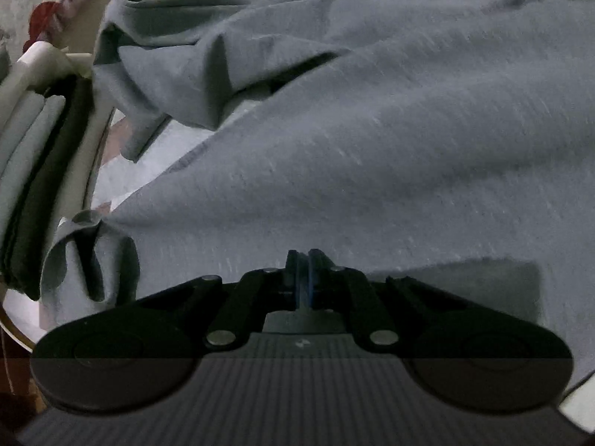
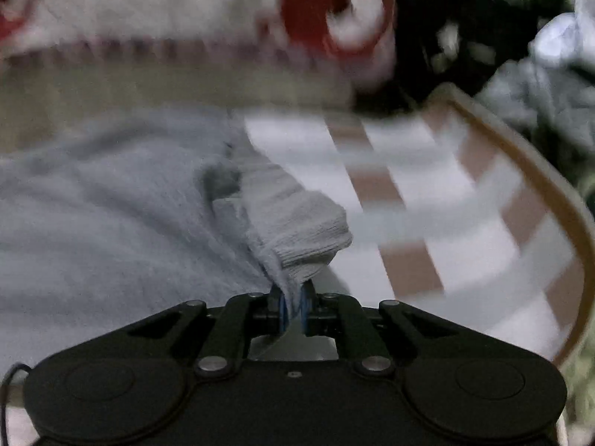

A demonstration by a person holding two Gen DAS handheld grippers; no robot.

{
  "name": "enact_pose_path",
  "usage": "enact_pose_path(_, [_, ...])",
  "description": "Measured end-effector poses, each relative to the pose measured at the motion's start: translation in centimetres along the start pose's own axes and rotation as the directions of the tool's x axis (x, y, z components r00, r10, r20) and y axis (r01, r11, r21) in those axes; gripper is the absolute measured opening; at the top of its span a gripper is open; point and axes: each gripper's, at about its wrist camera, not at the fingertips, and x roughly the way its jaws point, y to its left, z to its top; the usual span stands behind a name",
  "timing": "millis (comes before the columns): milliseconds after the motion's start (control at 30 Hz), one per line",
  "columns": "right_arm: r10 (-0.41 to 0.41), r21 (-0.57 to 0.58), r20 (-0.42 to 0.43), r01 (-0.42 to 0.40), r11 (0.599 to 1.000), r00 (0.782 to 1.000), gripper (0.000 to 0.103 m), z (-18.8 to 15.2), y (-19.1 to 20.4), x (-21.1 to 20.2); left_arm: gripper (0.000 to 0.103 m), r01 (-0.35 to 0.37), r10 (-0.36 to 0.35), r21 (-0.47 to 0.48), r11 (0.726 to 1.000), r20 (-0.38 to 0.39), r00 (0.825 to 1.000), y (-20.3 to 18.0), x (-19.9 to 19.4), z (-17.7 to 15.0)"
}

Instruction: Fold clothes

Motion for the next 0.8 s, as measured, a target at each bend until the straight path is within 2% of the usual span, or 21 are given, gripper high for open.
enact_pose_path(100, [-0.049, -0.029, -0.121, 0.045, 0.999, 0.991, 0.013, -1.1, 0.4, 2.1, 0.008, -0.014, 0.016, -0.04, 0.999, 0.056, 0.998, 2.1, -1.5, 0.2])
enact_pose_path(133, [-0.065, -0.026, -0.15, 0.061, 0.998, 0.987, 0.035, -1.1, 0.2, 2.4, 0.008, -0.024, 0.03, -0.068, 0.997, 0.09, 0.995, 3.4, -2.2, 0.3])
enact_pose_path(167, [-0.095, -0.015, -0.17, 0.094, 0.995, 0.981, 0.051, -0.9, -0.5, 2.7, 0.008, -0.033, 0.045, -0.097, 0.995, 0.124, 0.991, 4.7, -3.0, 0.3])
enact_pose_path(200, [-0.082, 0.014, -0.173, 0.086, 0.996, 0.981, 0.062, -0.7, -1.2, 2.4, 0.01, -0.058, 0.079, -0.138, 0.989, 0.149, 0.986, 6.4, -3.8, 0.4])
enact_pose_path(233, [-0.067, 0.044, -0.177, 0.076, 0.996, 0.982, 0.059, -0.5, -2.0, 2.2, 0.015, -0.077, 0.105, -0.166, 0.983, 0.165, 0.981, 7.9, -4.3, 0.4])
enact_pose_path(333, [0.008, 0.131, -0.07, 0.001, 0.991, 0.998, 0.06, 0.9, -2.4, -1.4, 0.027, -0.135, 0.187, -0.248, 0.959, 0.199, 0.962, 12.4, -6.1, -0.4])
enact_pose_path(367, [0.043, 0.124, -0.024, -0.04, 0.991, 0.999, 0.06, 1.7, -1.7, -2.7, 0.033, -0.152, 0.205, -0.262, 0.953, 0.188, 0.961, 13.6, -6.3, -0.8])
enact_pose_path(433, [0.144, 0.098, 0.055, -0.149, 0.984, 0.988, 0.06, 3.0, 0.4, -4.9, 0.035, -0.185, 0.24, -0.29, 0.939, 0.166, 0.957, 16.0, -6.6, -1.7])
enact_pose_path(500, [0.289, 0.047, 0.103, -0.295, 0.954, 0.952, 0.061, 5.0, 3.1, -6.3, 0.04, -0.219, 0.271, -0.308, 0.926, 0.135, 0.953, 17.9, -6.5, -2.9])
enact_pose_path(567, [0.452, -0.023, 0.096, -0.452, 0.892, 0.887, 0.061, 6.8, 7.1, -7.1, 0.043, -0.228, 0.275, -0.335, 0.914, 0.101, 0.956, 19.5, -6.3, -4.2])
enact_pose_path(600, [0.505, -0.062, 0.081, -0.501, 0.863, 0.86, 0.061, 7.6, 9.2, -7.2, 0.043, -0.225, 0.27, -0.349, 0.91, 0.086, 0.959, 20.2, -6.3, -4.9])
enact_pose_path(667, [0.596, -0.154, 0.04, -0.584, 0.797, 0.802, 0.061, 9.0, 14.0, -7.5, 0.044, -0.21, 0.25, -0.359, 0.909, 0.067, 0.966, 21.3, -6.2, -6.4])
enact_pose_path(767, [0.673, -0.299, -0.039, -0.651, 0.697, 0.739, 0.061, 10.1, 21.7, -8.0, 0.049, -0.209, 0.238, -0.313, 0.926, 0.058, 0.969, 21.2, -6.6, -8.4])
enact_pose_path(800, [0.693, -0.333, -0.068, -0.671, 0.662, 0.718, 0.061, 10.1, 24.0, -7.9, 0.052, -0.201, 0.236, -0.307, 0.93, 0.079, 0.969, 21.0, -7.0, -9.2])
